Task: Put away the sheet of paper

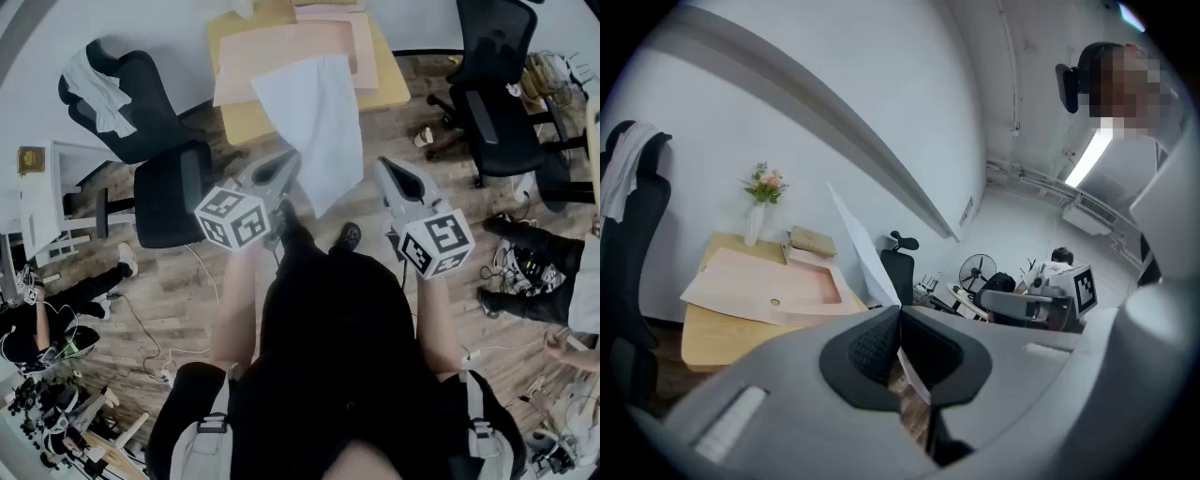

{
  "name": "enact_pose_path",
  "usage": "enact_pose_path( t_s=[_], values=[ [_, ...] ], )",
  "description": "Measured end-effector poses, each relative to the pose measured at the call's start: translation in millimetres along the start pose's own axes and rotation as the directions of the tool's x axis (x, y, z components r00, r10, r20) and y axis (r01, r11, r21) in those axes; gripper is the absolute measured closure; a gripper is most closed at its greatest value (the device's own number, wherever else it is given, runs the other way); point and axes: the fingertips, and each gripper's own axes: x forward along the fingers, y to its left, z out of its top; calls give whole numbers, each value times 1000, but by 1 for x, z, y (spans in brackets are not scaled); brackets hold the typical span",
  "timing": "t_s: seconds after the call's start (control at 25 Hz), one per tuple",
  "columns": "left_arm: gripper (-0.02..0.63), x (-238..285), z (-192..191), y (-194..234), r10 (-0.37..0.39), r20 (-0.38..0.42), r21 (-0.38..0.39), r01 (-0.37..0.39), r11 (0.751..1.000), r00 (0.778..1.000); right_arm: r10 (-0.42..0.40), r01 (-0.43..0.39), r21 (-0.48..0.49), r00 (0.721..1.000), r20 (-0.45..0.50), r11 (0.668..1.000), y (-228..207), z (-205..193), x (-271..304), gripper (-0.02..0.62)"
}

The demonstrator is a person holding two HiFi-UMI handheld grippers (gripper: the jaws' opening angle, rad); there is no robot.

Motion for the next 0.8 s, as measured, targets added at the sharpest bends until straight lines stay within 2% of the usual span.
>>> enact_pose_path(
  t_s=[0.4,0.8],
  values=[
    [595,3,0,-9,-9,2,10,9,1000,1000,-19,19,14,1000,23,1000,-6,3,-7,592],
    [595,3,-6,-10,-2,-10,10,3,1000,1000,-47,47,11,999,-10,999,-11,-10,-11,592]
  ],
)
